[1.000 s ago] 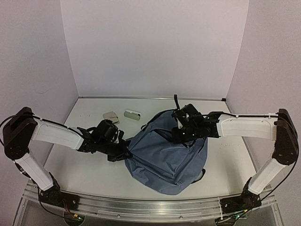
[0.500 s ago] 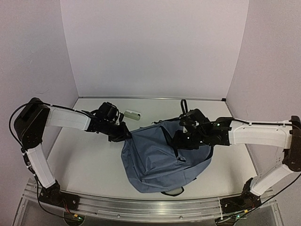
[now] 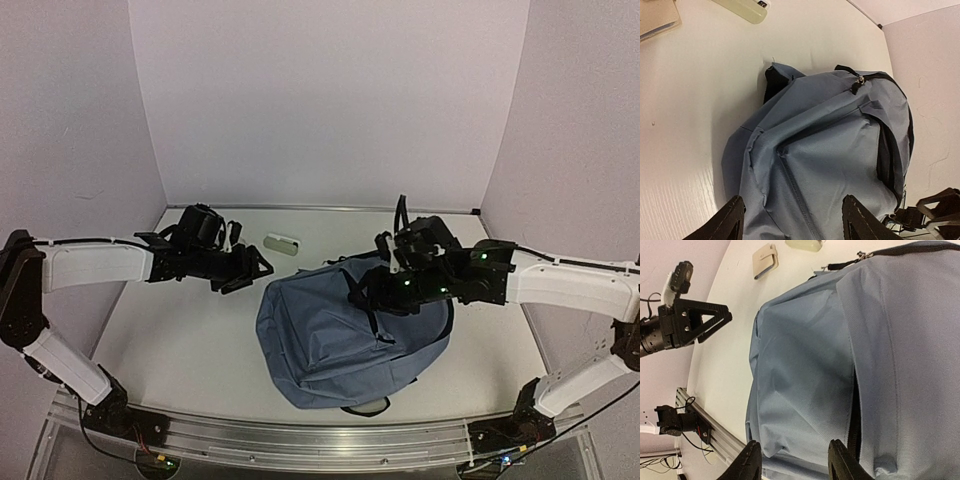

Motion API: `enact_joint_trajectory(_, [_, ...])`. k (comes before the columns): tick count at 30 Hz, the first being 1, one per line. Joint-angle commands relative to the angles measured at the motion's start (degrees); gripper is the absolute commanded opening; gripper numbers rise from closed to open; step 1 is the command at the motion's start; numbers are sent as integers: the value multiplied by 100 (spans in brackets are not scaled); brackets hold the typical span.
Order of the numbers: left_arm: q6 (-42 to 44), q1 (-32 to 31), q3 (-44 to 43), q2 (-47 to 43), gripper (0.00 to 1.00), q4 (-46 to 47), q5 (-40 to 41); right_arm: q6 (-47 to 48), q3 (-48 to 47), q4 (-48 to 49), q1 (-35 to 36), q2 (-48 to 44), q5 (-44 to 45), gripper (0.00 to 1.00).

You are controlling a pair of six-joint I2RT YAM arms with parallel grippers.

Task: Pack the student bag
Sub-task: Adjust the student bag at the center of the board.

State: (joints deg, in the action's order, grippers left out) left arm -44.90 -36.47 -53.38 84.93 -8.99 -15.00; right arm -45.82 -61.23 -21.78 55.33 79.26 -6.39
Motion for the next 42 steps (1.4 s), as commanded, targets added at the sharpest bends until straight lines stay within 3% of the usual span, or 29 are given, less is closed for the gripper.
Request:
enact_joint_trajectory(1, [-155,-154,134,-256,67,58,0,-96,-181,11,33,396,-187,47])
enact_joint_trajectory(14, [-300,-484,249,-280,68,92,155,-351,-324,-730,35,961,1055,54])
enact_joint_trajectory(23, [-370,-679,288,-194,69,83,275,-412,-163,-857,32,1043,892,65])
enact_joint_trajectory(32, [-460,-894,308,-212,69,121,379,-620,342,711,30,834,-598,64])
enact_joint_trajectory(42, [-503,-952,365,-477,69,106,454,-946,1086,3190,32,-216,-975,61])
